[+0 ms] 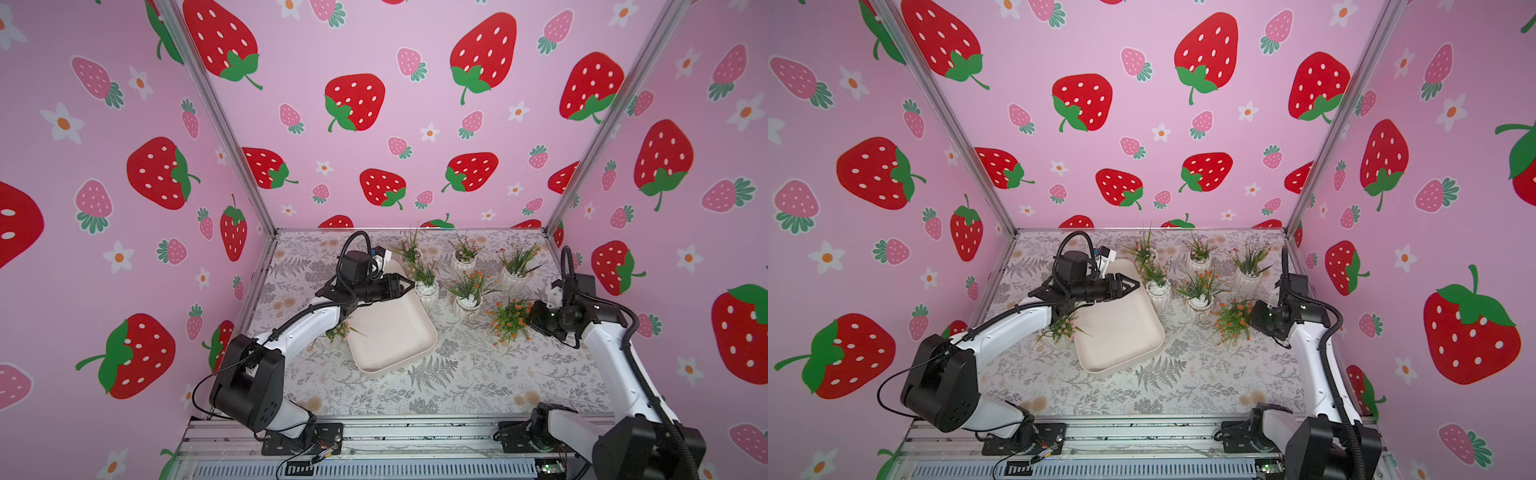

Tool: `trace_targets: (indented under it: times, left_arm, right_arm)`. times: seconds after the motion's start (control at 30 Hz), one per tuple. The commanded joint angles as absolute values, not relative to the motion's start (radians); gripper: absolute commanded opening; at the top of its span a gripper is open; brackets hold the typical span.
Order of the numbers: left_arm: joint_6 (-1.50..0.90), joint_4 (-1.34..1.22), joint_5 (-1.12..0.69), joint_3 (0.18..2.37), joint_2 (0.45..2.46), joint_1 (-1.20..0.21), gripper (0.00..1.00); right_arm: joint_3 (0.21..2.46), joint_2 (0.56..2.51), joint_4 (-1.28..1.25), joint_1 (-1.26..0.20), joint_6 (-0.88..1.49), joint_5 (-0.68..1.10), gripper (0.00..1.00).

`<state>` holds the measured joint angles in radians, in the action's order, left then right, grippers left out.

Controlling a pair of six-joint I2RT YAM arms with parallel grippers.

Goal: Put the potted gypsophila into the storage box
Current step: Pick up the baby's breath potted plant from the center of the board, then place the baby's breath potted plant at the storage box.

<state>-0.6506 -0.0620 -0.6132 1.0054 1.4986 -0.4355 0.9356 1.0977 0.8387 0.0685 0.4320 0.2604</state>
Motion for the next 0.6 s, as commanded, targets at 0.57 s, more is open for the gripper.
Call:
trace_targets:
  times: [0.57]
  left_arm:
    - [-0.651, 0.03, -0.452, 0.985, 1.339, -0.43, 0.52]
  right_arm:
    - [1.228, 1.141, 0.791, -0.169, 0.395, 0.306, 0.0]
